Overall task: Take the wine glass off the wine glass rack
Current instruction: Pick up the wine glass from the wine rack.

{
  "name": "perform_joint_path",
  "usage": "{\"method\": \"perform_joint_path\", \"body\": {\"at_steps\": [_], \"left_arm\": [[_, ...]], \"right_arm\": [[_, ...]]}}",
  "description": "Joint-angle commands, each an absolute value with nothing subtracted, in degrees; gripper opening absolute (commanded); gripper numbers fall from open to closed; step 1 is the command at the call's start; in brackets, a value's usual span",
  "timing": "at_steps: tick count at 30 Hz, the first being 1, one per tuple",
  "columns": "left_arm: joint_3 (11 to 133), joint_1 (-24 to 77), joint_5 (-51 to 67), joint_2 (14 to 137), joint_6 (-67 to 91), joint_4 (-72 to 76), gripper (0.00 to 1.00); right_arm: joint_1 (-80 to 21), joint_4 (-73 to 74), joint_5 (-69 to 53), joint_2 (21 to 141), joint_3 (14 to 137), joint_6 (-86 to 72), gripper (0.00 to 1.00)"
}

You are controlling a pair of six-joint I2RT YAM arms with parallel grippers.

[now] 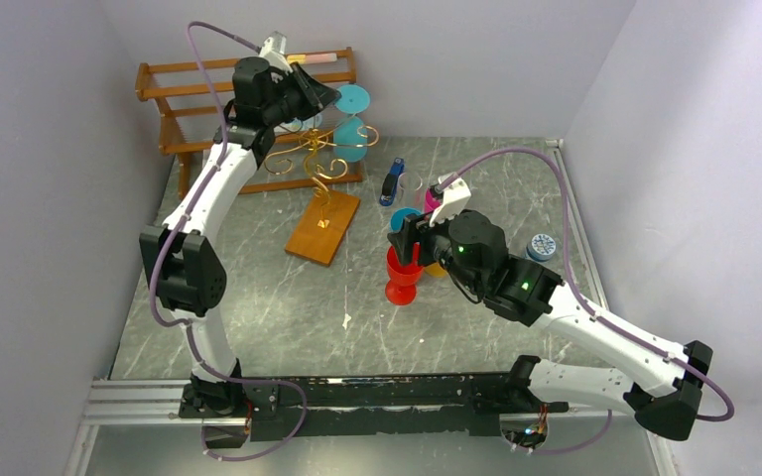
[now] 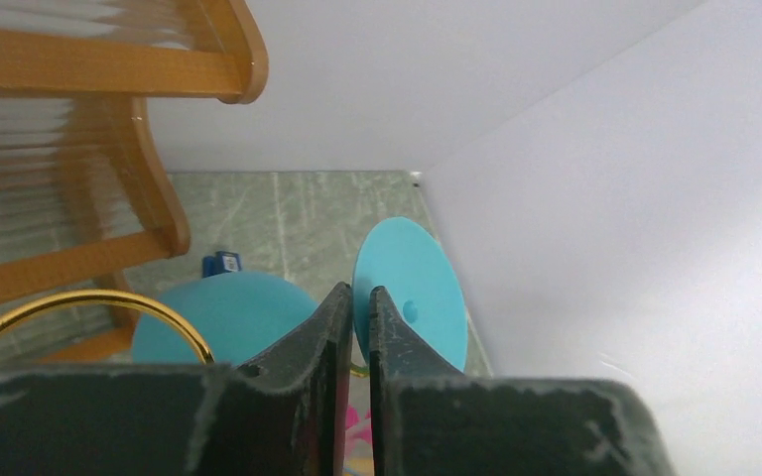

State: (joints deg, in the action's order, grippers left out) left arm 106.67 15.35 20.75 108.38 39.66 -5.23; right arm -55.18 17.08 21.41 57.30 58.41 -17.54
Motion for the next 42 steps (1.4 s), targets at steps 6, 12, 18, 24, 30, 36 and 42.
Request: {"method": "perform_joint_path", "body": {"at_steps": [6,12,18,24,30,36,42], "left_arm": [[101.14,12.77,33.74,106.41,53.14,8.71,0.05],[107.0,12.48,39.56,110.06,51.15,4.24,0.05],[107.03,12.39,39.29,109.94,48.25,0.94,0.05],[106.97,12.47,40.58,110.24,45.98,-1.95,0.05],[107.8,12.48,43.2,110.2,45.18,-2.69,0.05],[107.32,12.18,40.29,107.82,42.93,-7.12,0.05],[106.97,11.31,40.43,106.14,44.15,-6.43,0.05]], "right_arm": [[-54.97,17.96,22.84,58.08,59.06,-18.52,0.67],[-54.98,18.04,23.16,57.42,58.56,-18.93,0.67],[-54.96,17.86,22.97,57.78,58.6,-19.16,0.67],[-54.96,18.03,22.85,58.35,58.89,-19.15,0.67],[-54.94,17.67,22.77,58.52,58.68,-19.4,0.67],[-54.96,18.03,22.65,58.8,58.89,-19.47,0.67],[-54.99,18.29,23.32,58.54,58.68,-19.65,0.67]]}}
